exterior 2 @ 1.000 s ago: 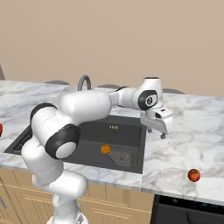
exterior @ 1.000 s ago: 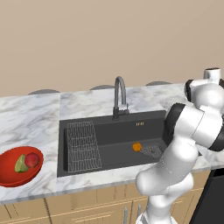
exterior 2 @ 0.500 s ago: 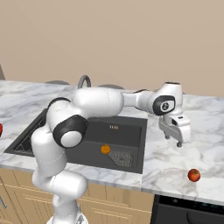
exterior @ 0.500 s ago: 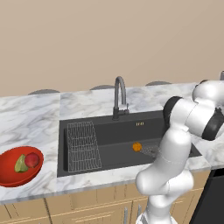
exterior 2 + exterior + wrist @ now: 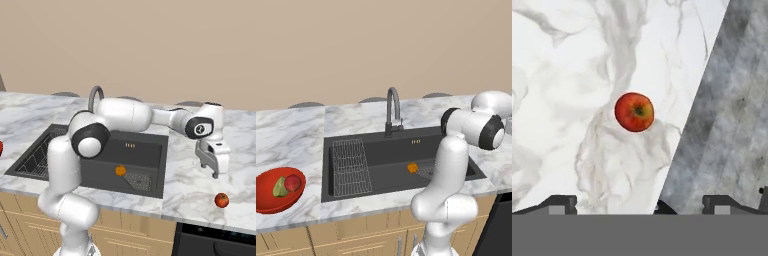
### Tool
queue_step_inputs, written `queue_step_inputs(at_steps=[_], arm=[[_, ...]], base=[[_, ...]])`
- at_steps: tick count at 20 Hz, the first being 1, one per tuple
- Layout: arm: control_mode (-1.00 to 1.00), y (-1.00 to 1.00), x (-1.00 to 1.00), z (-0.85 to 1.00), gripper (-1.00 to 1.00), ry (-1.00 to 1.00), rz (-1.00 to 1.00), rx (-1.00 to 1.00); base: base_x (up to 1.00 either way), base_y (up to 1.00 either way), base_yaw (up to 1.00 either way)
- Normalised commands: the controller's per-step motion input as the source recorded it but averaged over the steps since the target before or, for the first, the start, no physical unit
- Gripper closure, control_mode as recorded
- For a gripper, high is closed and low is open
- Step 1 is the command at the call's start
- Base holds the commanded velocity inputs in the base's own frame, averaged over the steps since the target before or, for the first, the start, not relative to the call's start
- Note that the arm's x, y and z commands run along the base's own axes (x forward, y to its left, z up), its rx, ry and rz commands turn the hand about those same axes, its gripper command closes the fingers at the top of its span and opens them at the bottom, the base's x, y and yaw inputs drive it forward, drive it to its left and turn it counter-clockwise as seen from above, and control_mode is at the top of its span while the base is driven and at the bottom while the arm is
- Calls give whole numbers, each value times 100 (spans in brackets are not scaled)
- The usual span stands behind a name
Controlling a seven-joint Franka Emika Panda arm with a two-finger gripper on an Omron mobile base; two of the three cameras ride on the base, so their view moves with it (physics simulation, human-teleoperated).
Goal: There is a mixed pile of frozen fruits and vegetables on the counter. Locate all the frozen vegetables and place the items in a bowl on the counter. Take all the frozen fruits and defrost them in a running sink.
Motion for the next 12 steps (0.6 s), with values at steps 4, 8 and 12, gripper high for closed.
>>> queue_step_inputs(at_steps=[4,8,12], arm=[[-100,-10,22,-20,-100,0,0,0],[-100,-16,23,-28,-100,0,0,0],[-100,-39,6,-39,-100,0,0,0]], base=[[0,0,0],[0,0,0],[0,0,0]])
